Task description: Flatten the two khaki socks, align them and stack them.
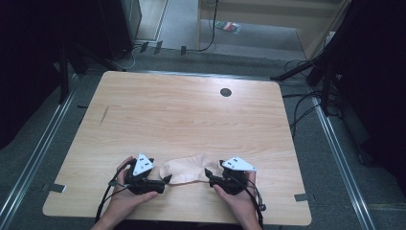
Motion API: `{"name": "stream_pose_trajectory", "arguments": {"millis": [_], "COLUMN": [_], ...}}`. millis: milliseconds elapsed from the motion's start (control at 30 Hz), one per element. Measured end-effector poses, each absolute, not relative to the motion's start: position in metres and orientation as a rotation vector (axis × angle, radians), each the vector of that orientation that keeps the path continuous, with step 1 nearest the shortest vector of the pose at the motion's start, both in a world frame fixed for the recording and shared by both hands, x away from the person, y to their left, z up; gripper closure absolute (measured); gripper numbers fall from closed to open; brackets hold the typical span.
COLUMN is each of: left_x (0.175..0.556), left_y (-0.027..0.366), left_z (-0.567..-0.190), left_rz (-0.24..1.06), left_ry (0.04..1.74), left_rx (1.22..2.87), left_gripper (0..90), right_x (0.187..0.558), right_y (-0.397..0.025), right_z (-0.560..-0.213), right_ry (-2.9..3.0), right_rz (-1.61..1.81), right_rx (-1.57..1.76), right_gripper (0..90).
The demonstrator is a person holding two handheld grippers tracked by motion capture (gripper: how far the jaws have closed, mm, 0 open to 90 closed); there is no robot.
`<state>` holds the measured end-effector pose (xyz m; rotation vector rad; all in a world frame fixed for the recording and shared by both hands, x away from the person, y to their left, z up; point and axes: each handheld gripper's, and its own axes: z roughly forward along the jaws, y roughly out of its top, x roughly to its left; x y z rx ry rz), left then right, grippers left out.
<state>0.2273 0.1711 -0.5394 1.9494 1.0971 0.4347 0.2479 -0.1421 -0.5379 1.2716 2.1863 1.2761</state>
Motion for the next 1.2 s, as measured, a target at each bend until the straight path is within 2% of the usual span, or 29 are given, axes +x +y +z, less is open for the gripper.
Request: {"name": "stream_pose_trajectory", "arguments": {"millis": [100, 167, 300, 467, 1200], "left_x": [0.228, 0.227, 0.223, 0.221, 0.204], "left_y": [0.187, 0.197, 0.220, 0.247, 0.337], "left_z": [-0.535, -0.533, -0.532, -0.532, -0.545], "left_rz": [0.420, 0.418, 0.415, 0.445, 0.610], "left_ry": [1.125, 1.123, 1.134, 1.185, 1.403], "left_rx": [1.875, 1.842, 1.775, 1.701, 1.616], "left_gripper": [3.8, 2.8, 1.3, 1.3, 0.9], "right_x": [0.251, 0.252, 0.248, 0.245, 0.237], "right_y": [-0.154, -0.162, -0.178, -0.193, -0.279], "right_z": [-0.531, -0.528, -0.528, -0.528, -0.543], "right_ry": [2.137, 2.144, 2.138, 2.095, 1.940], "right_rz": [1.303, 1.297, 1.277, 1.251, 1.135], "right_rx": [1.321, 1.316, 1.307, 1.318, 1.461], "right_gripper": [11.2, 4.8, 0.0, 0.0, 0.0]}}
